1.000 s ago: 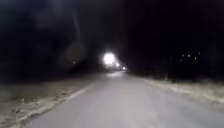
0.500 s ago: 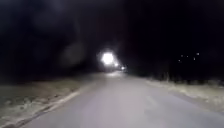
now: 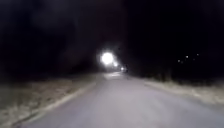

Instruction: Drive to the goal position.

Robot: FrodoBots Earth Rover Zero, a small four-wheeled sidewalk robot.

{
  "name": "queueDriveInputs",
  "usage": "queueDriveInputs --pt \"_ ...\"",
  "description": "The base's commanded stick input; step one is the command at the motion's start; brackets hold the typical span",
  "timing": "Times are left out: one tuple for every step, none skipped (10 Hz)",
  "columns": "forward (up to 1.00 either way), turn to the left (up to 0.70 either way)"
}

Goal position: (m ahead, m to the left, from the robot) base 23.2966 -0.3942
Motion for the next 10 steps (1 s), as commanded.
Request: queueDriveInputs --pt "1.00 0.00" --pt "1.00 0.00" --pt "1.00 0.00" --pt "1.00 0.00" --pt "1.00 0.00" --pt "1.00 0.00" --pt "1.00 0.00" --pt "1.00 0.00" --pt "1.00 0.00" --pt "1.00 0.00"
